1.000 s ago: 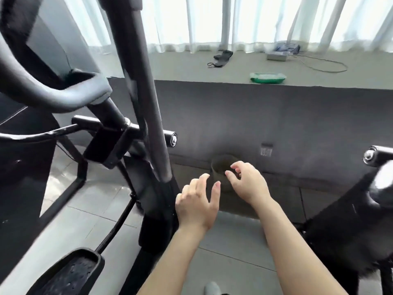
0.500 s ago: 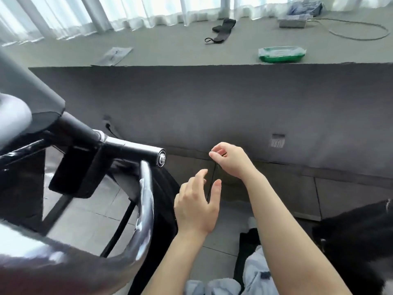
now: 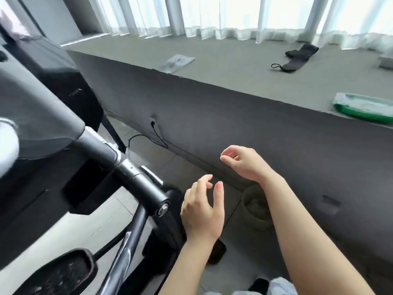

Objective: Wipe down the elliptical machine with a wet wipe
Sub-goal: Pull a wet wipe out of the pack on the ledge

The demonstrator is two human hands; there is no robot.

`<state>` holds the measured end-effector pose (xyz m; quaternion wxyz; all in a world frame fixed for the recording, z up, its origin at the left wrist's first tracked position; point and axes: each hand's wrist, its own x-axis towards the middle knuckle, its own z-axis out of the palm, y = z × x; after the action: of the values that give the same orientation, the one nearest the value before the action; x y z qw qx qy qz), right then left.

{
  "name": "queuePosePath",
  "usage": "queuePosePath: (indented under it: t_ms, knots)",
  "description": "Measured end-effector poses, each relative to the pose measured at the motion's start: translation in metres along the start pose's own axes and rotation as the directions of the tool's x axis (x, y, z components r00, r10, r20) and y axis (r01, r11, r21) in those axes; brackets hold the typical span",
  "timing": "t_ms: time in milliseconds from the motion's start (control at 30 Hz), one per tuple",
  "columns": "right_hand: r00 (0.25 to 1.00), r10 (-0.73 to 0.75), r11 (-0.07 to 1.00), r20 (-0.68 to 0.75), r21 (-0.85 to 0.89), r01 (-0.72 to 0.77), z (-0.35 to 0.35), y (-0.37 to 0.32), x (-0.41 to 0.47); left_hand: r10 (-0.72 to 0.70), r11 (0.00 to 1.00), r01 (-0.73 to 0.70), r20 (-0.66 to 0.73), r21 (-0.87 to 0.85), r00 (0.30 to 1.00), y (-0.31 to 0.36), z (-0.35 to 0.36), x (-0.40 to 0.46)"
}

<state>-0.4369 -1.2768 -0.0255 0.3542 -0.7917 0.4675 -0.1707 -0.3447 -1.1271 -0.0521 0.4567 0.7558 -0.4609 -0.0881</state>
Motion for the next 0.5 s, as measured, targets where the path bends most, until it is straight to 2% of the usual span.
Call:
queuePosePath:
  t_ms: [167,300,400,500]
  knots:
    - [0.998,0.038,0.999,-0.043,-0.029,-0.039,-0.072,0.061,0.023,-0.009,1.0,0.01,0.056,-0.023,0.998,0.041,0.08,0.048]
    - [0.983,0.121,0.99,-0.141,-0.05,-0.129,-0.14,0.114,0.027,0.069,0.994,-0.055,0.147,-0.097,0.987,0.084,0.154,0.074]
    - [0.94,0.214,0.971,-0.264,-0.047,-0.235,-0.185,0.157,0.016,0.177,0.977,-0.144,0.223,-0.158,0.959,0.12,0.206,0.082]
    - [0.866,0.324,0.934,-0.38,-0.018,-0.357,-0.218,0.195,-0.001,0.268,0.957,-0.21,0.328,-0.202,0.906,0.152,0.254,0.086]
